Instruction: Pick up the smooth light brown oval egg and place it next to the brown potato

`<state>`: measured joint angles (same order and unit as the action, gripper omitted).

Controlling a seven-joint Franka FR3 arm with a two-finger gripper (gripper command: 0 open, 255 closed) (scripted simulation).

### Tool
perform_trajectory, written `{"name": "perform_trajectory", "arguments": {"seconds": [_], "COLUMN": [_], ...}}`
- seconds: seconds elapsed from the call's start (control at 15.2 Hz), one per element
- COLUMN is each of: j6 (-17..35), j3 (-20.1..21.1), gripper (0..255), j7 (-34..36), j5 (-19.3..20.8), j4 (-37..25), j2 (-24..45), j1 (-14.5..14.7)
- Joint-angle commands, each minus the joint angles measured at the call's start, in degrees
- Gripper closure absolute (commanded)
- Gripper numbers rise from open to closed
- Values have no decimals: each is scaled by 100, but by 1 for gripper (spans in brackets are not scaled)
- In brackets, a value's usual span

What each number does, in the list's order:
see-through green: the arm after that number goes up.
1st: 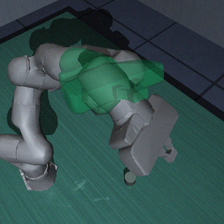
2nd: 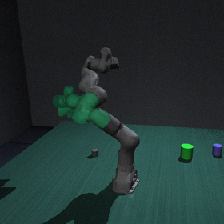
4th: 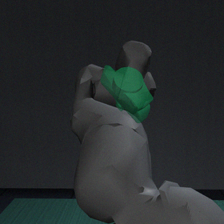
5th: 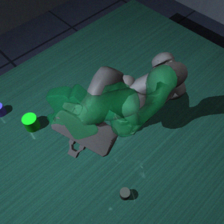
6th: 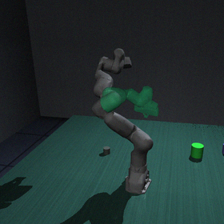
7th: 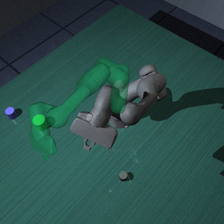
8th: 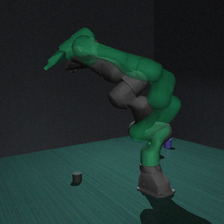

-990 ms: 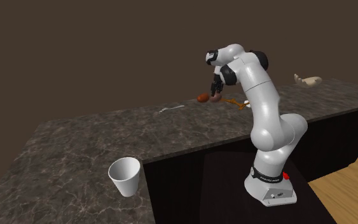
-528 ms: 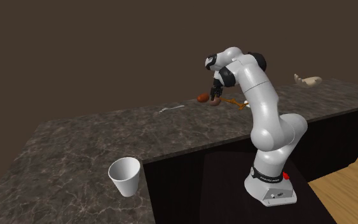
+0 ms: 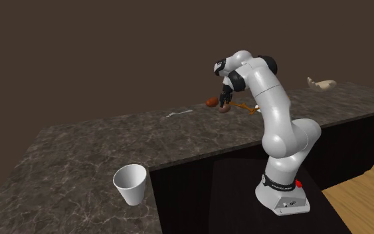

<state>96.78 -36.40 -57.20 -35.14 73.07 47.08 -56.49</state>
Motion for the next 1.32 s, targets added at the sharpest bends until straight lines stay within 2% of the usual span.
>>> {"name": "perform_trajectory", "arguments": {"seconds": [0.0,0.07,0.13,0.46,0.73,1.25], "j6": [19,19,20,19,-673,-671], "j3": [7,6,7,6,-22,-22], "gripper": [255,255,0,0,0,0], "j7": [-2,-2,9,-2,159,158], "j5": [-2,-2,-2,-3,78,78], "j4": [22,22,26,22,-776,-775], "j2": [30,31,27,31,48,48], "j1": [3,4,16,4,-281,-280]}}
